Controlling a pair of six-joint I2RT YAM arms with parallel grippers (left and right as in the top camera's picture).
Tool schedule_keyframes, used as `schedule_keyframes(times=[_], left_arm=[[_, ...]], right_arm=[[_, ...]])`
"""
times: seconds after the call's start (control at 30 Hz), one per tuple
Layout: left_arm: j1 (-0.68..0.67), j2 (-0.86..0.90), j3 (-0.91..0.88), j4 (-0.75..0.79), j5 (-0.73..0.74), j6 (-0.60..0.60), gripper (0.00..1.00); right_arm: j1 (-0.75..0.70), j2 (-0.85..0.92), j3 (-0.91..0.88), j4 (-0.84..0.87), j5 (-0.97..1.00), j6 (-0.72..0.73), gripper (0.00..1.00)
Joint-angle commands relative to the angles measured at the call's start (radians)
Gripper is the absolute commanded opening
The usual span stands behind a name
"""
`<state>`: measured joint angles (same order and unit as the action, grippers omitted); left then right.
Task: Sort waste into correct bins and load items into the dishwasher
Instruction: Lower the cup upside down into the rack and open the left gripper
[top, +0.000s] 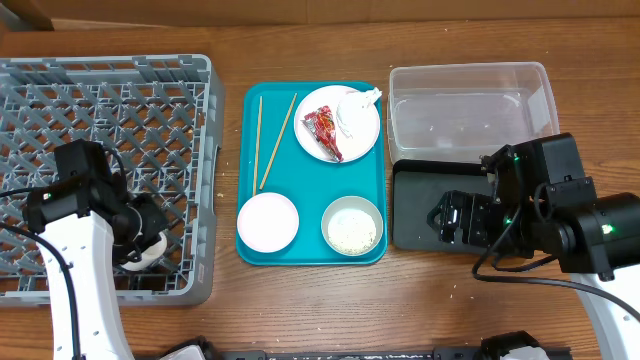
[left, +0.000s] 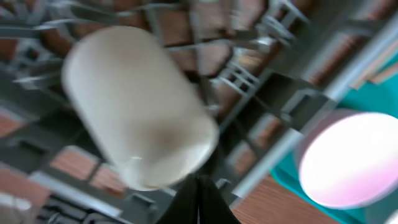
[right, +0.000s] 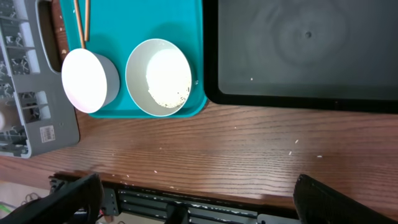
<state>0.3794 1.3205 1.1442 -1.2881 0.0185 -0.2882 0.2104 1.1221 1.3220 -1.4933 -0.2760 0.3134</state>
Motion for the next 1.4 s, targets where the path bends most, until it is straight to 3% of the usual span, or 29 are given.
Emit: schedule_keyframes(times=[0.0, 0.37, 0.53, 0.8, 1.0, 1.2, 1.37], left_arm=[[0.002, 0.0, 0.001, 0.003, -0.134, -0.084, 0.05], [0.0, 0.0, -0.005, 0.012, -0.147, -0.082, 0.04], [0.0, 0.0, -0.006, 0.034, -0.024, 0.04, 0.04], [0.0, 0.0, -0.068, 0.055, -0.037, 0.078, 0.04], [0.003, 0.0, -0.145, 0.099, -0.094, 0.011, 0.04], [0.003, -0.002, -0.098, 0.064, -0.108, 0.009, 0.04], [0.021, -0.002, -0.028, 0.012, -0.168, -0.073, 0.04]], right_arm=[[0.005, -0.006, 0.008, 0.003, 0.014, -0.007, 1.0], [0.005, -0.006, 0.008, 0.002, 0.014, -0.007, 1.0], [0.005, -0.006, 0.008, 0.003, 0.014, -0.008, 1.0], [0.005, -0.006, 0.008, 0.007, 0.014, -0.008, 1.0], [0.005, -0.006, 0.008, 0.006, 0.014, -0.008, 1.0], [0.005, -0.006, 0.008, 0.01, 0.014, -0.008, 1.0], [0.005, -0.006, 0.008, 0.011, 0.015, -0.008, 0.99]])
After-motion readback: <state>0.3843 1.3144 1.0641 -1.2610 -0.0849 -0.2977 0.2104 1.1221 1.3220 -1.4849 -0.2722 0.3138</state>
